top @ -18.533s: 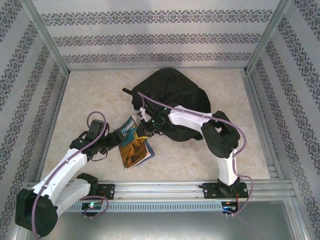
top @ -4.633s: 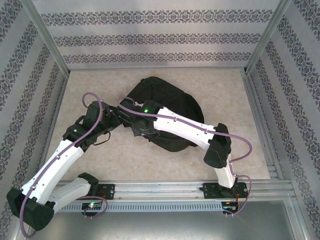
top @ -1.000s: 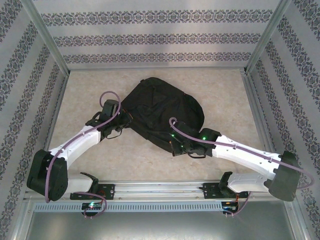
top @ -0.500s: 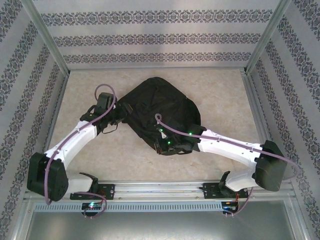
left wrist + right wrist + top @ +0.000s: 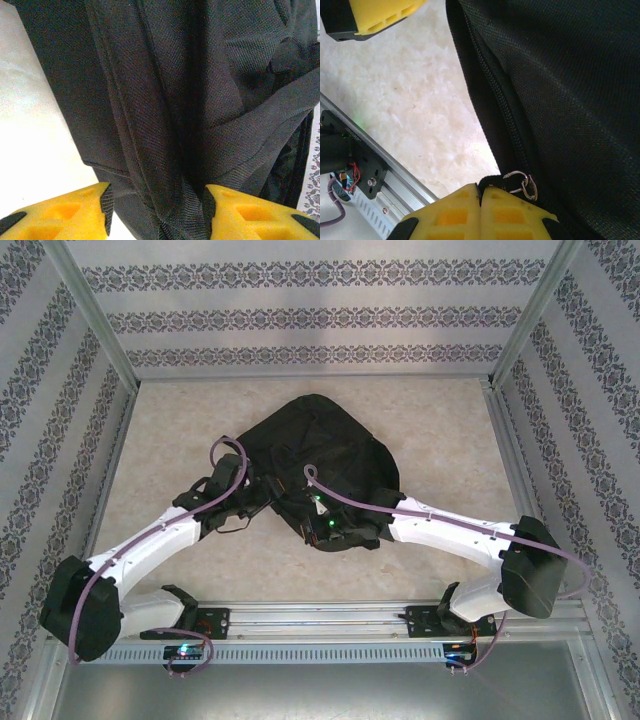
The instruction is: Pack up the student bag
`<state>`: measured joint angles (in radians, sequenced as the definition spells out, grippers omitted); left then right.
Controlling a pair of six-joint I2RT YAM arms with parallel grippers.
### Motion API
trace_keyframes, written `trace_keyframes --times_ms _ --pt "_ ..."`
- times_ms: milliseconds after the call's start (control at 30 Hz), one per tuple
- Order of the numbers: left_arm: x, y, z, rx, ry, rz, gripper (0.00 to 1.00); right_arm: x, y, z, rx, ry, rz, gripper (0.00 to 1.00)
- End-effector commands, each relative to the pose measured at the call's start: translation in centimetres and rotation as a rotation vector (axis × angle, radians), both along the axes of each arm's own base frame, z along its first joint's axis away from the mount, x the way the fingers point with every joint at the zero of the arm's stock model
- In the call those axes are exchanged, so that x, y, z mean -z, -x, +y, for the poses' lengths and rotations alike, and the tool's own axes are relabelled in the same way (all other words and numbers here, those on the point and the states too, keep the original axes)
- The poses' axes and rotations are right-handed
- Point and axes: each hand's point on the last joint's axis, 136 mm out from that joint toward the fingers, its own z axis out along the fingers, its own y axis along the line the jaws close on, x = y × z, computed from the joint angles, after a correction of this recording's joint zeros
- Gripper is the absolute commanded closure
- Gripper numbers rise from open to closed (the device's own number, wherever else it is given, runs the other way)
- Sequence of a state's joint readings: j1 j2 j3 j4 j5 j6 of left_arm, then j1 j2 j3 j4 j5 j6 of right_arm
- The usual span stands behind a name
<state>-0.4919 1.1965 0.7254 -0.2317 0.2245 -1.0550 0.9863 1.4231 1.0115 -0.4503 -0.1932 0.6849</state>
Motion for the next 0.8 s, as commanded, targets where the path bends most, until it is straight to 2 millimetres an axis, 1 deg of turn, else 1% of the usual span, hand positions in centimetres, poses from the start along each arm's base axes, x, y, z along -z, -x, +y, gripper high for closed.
trace_keyframes --times_ms 0,67,133,233,333,433,567,700,767 --pt "-0.2 -1.2 -0.5 -0.017 0.004 -0.039 0.60 -0.8 0.1 0.8 -0.005 -0.052 -0.010 1.00" --pt "-0.2 -1.8 -0.6 -0.014 -0.010 -0.049 0.71 -0.6 0.3 0.4 -0.003 -0.035 -0.006 1.00" --pt "-0.3 -2.6 -0.7 -0.010 -0.025 -0.063 0.84 -0.1 0.5 -0.5 0.004 0.000 0.000 1.00" --pt "-0.4 -3.6 -0.1 -0.021 -0.043 -0.071 0.99 0.6 1.2 -2.0 0.009 0.045 0.011 1.00" --pt "-1.0 -4.3 1.2 -0.038 -0.061 -0.087 1.00 1.2 2.0 -3.5 0.012 0.087 0.024 1.00" --pt "-1.5 -4.5 2.5 -0.039 -0.089 -0.102 1.00 1.7 2.5 -4.8 0.019 0.115 0.036 1.00" --pt "-1.7 -4.5 3.7 -0.025 -0.138 -0.110 1.00 1.9 2.5 -5.9 0.037 0.126 0.042 1.00" --pt "-1.7 -4.3 4.6 0.001 -0.224 -0.099 1.00 1.7 2.2 -6.9 0.041 0.141 0.039 1.00" --pt "-1.8 -4.2 5.4 0.004 -0.275 -0.091 1.00 1.5 2.1 -7.3 0.036 0.147 0.036 1.00"
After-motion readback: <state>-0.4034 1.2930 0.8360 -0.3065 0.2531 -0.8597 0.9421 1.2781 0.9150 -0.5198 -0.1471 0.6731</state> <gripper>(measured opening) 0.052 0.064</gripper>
